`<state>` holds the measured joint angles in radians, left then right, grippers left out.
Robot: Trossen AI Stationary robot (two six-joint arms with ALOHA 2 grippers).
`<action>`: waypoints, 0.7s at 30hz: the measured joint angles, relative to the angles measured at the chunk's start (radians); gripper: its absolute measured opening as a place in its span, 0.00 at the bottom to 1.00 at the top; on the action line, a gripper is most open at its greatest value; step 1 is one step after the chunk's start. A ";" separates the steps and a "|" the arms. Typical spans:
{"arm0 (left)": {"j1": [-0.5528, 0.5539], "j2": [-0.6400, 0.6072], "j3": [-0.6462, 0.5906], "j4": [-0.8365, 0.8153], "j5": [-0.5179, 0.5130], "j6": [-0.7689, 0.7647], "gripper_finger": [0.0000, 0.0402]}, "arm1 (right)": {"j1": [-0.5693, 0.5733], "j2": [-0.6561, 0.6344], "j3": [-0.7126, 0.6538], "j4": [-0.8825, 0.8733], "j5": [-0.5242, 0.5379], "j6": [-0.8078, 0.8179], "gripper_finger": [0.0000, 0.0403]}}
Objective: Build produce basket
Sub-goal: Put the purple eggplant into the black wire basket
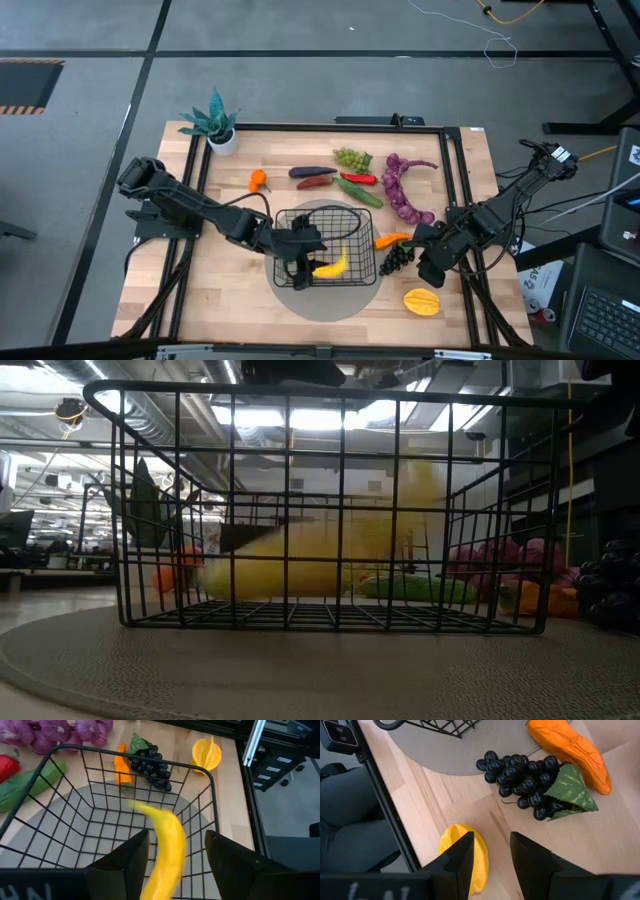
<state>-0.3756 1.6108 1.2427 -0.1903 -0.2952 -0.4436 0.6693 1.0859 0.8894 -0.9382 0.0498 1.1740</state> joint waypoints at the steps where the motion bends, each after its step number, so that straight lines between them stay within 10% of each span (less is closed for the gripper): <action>1: 0.002 0.000 0.000 0.000 -0.002 0.000 0.48 | 0.000 0.000 0.000 0.000 0.000 0.000 0.33; 21: 0.015 -0.001 0.000 -0.002 -0.002 0.001 0.48 | 0.000 0.000 0.000 0.000 0.002 0.000 0.33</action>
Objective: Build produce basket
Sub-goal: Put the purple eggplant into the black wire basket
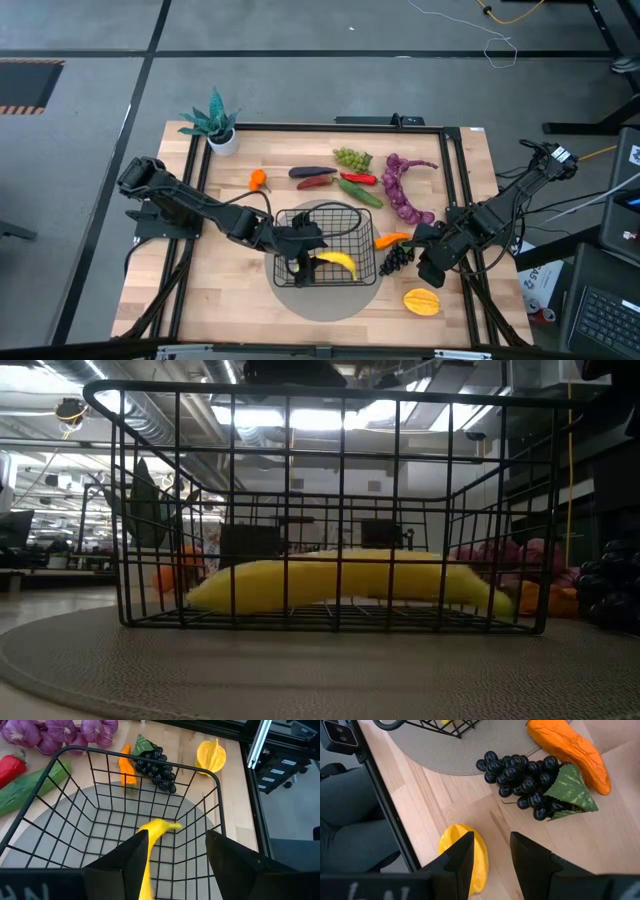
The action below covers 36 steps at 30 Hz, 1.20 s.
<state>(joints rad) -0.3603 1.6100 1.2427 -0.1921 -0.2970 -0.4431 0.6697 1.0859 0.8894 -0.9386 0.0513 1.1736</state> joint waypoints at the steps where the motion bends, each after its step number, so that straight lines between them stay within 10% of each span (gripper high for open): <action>1: 0.000 0.000 0.000 0.000 0.000 0.000 0.48 | 0.000 0.000 0.000 0.000 0.000 0.000 0.33; 21: 0.005 -0.117 0.122 -0.207 0.010 0.102 0.47 | 0.000 0.000 0.000 0.000 0.022 -0.001 0.33; 32: 0.051 -0.234 0.161 -0.356 -0.529 0.344 0.47 | -0.002 0.000 0.000 0.000 0.330 0.016 0.33; 36: 0.139 -0.234 0.161 -0.467 -0.495 0.231 0.47 | -0.013 0.000 0.000 0.000 0.421 -0.004 0.33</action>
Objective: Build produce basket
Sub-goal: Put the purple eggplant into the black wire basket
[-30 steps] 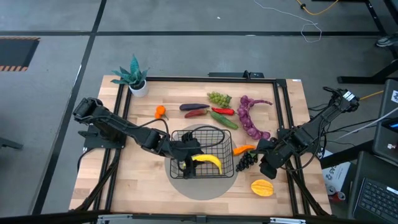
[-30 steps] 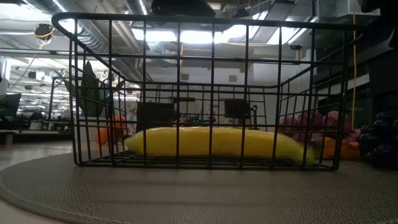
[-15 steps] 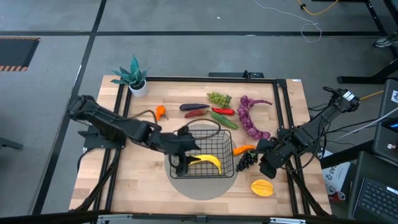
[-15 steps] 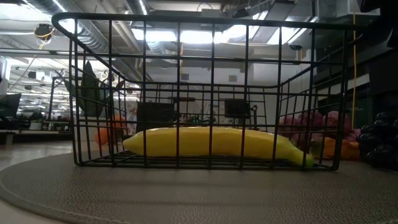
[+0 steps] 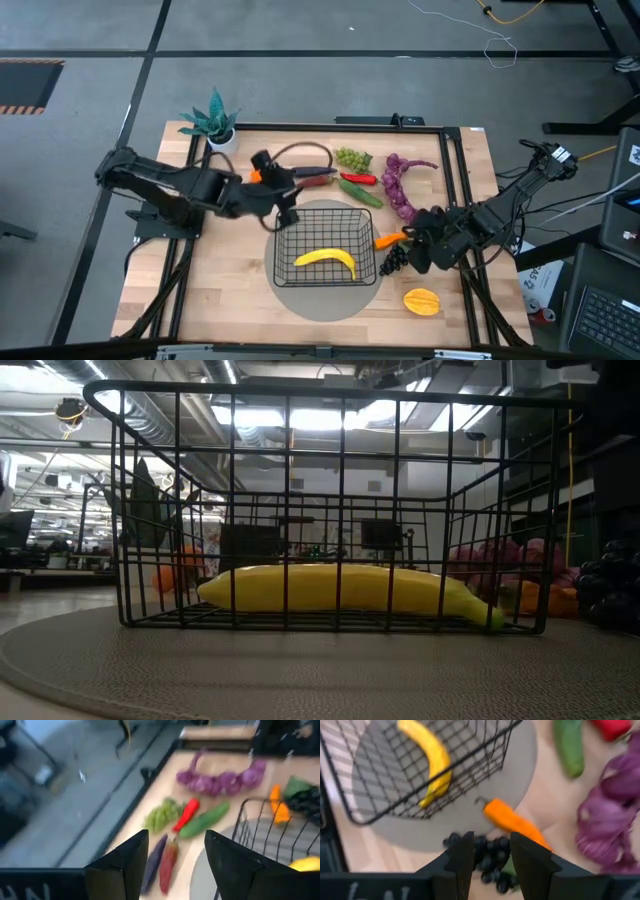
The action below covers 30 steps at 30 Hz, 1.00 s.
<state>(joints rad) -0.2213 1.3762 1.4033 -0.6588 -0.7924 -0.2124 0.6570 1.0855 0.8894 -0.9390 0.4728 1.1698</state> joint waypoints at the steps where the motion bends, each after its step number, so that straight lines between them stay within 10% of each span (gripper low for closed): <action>1: 0.038 0.000 0.000 -0.037 0.052 -0.037 0.47 | -0.004 0.000 0.000 0.000 0.024 0.000 0.33; 16: 0.643 0.020 -0.001 -0.099 0.554 -0.014 0.47 | -0.079 0.000 0.000 0.000 0.332 -0.032 0.33; 30: 0.825 0.234 -0.002 -0.101 0.815 0.087 0.47 | -0.130 0.000 0.000 0.000 0.391 -0.061 0.33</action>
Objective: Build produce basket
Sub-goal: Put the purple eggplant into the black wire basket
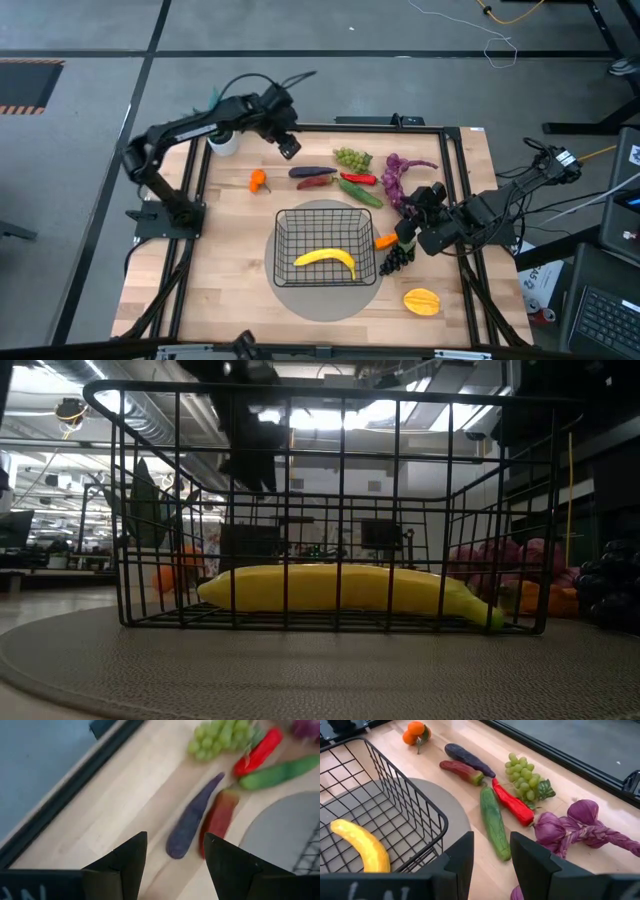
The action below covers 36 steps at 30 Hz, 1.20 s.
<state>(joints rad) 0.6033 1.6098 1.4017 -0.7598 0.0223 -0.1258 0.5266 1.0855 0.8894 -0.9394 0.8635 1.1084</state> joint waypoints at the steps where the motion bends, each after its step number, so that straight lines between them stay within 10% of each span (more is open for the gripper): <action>1: -0.001 0.021 0.000 0.004 0.000 0.019 0.47 | 0.000 0.000 0.000 0.000 0.000 0.000 0.33; 36: -0.137 0.318 0.000 0.039 -0.085 0.346 0.47 | 0.000 0.000 0.000 0.036 -0.027 0.012 0.33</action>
<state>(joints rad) 0.4665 1.9279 1.4021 -0.7206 -0.0623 0.2199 0.5266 1.0855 0.8894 -0.9036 0.8363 1.1206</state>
